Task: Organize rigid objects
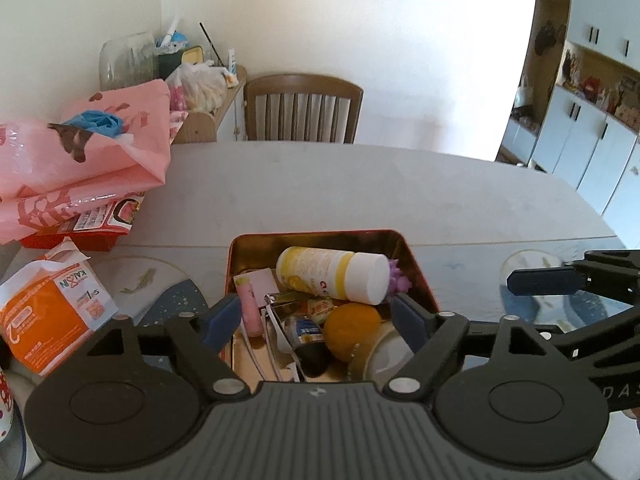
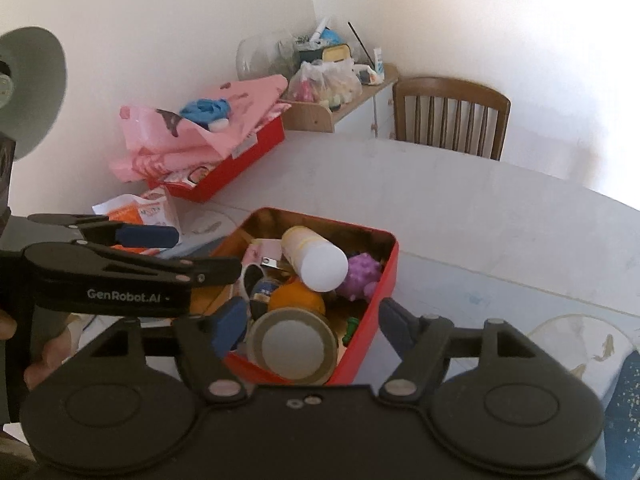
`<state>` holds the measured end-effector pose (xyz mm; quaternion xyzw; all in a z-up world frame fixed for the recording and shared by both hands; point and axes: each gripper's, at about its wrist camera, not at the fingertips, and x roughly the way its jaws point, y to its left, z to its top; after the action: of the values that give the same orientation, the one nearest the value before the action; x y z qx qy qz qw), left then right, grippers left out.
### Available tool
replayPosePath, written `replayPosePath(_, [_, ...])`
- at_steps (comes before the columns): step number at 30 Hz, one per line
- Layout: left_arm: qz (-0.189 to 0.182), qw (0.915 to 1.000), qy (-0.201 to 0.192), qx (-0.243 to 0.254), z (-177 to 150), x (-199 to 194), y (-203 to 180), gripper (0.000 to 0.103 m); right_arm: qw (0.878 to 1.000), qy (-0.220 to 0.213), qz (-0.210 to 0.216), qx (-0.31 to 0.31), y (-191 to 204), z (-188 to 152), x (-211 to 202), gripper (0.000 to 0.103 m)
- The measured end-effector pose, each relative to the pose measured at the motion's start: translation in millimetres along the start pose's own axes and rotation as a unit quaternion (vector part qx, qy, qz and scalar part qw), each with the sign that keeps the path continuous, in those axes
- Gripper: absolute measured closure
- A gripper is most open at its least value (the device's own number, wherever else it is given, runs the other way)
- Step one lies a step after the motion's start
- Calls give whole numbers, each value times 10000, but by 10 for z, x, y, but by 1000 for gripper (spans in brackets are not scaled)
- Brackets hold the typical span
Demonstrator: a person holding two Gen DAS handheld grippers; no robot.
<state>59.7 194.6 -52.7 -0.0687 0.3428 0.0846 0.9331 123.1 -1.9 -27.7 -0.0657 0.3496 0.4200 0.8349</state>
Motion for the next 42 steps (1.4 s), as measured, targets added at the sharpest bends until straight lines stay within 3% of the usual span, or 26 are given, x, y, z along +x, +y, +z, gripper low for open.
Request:
replayPosePath(6, [-68,9999,-112,31,-54,-213,-14,20,9996,-249,48,-114,101,-60,-269,11])
replayPosePath(11, [-163,9996,-219,-18,-94,-380,7,8,9990,-442,-46,-58,169,-119,-435,0])
replayPosePath(14, [-251,9994,-241,-74,-121,-453,18,0,9984,-557,-96,41,166,-156,-516,0])
replayPosePath(25, [-215,9994,-271,19,-235,-657,-67,0,9935,-934,-234,608,88,-297,-723,0])
replayPosePath(42, [-69,9989,-466,-33,-264,-849,-131,0,9941,-786,-390,632,138,-393,-840,0])
